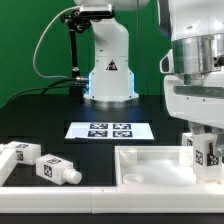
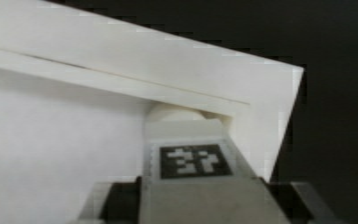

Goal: Assemble one leg

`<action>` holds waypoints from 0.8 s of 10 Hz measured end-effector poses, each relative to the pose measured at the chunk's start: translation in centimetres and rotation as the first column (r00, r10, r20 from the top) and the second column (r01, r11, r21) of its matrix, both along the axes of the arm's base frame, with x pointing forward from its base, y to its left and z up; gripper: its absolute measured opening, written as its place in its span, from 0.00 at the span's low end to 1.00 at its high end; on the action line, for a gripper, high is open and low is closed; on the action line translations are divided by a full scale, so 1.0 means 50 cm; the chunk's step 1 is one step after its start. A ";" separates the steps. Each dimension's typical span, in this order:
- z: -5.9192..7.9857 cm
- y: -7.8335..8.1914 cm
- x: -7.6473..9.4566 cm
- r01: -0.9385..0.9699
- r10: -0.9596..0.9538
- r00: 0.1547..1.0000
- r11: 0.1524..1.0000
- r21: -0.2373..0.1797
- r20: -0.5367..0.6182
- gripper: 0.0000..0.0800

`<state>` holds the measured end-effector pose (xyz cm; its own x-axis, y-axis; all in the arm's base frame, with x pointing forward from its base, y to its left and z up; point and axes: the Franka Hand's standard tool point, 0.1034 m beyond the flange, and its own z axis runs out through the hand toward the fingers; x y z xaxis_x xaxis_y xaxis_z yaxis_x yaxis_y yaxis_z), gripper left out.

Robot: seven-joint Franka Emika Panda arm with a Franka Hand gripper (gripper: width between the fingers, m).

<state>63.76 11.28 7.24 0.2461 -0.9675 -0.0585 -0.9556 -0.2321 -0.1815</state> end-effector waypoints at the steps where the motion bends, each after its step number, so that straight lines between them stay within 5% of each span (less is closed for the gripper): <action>1: 0.000 -0.001 0.000 -0.028 0.028 1.000 1.000 -0.005 0.003 0.36; 3: 0.001 -0.013 0.002 -0.326 0.327 0.945 0.943 -0.059 0.008 0.65; 4: 0.004 -0.017 0.004 -0.505 0.506 0.862 0.859 -0.086 -0.003 0.65; 5: 0.007 -0.013 0.004 -0.601 0.602 0.798 0.793 -0.100 -0.022 0.78; 8: 0.004 -0.018 0.004 -0.725 0.730 0.683 0.675 -0.137 -0.019 0.81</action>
Offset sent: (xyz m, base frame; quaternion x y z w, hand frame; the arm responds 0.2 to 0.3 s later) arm 0.0107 0.0044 0.0038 -0.0112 -0.0680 -0.4837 0.8725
